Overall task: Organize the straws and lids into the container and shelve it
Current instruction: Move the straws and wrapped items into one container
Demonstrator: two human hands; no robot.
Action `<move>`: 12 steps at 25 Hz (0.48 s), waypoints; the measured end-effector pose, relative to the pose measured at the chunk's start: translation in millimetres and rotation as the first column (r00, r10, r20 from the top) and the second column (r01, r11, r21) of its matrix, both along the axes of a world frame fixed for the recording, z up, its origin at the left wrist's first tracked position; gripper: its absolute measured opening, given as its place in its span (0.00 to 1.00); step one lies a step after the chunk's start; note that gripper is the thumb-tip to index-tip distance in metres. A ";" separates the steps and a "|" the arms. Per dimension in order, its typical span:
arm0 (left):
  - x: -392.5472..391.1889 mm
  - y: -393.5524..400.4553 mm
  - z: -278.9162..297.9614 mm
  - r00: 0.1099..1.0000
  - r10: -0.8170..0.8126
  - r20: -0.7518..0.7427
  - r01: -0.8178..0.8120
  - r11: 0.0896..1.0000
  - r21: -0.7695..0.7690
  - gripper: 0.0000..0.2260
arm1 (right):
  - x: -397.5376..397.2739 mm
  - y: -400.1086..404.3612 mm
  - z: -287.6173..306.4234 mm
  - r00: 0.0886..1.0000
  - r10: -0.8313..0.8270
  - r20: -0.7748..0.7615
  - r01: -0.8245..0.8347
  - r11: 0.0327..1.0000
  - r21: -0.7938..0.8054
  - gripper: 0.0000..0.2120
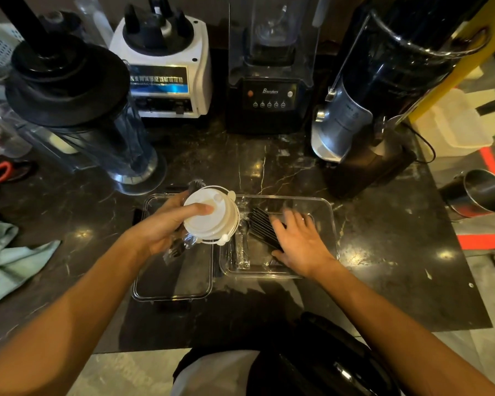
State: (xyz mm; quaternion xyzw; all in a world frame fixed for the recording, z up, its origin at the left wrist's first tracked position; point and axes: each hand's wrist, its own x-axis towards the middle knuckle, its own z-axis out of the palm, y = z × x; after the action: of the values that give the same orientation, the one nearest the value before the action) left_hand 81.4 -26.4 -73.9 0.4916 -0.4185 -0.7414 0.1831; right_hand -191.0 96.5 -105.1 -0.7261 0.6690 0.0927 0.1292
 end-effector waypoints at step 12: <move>51.9 15.1 -44.5 0.958 0.285 0.027 -0.287 0.955 0.081 0.34 | 89.1 -41.4 49.0 0.810 0.024 0.586 0.121 0.971 -0.207 0.08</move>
State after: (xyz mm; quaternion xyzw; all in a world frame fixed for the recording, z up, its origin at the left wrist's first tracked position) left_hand 133.3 -11.4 -118.5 0.5599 -0.3128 -0.7202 0.2644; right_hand -102.0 55.2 -56.2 -0.7120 0.6214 -0.2177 0.2440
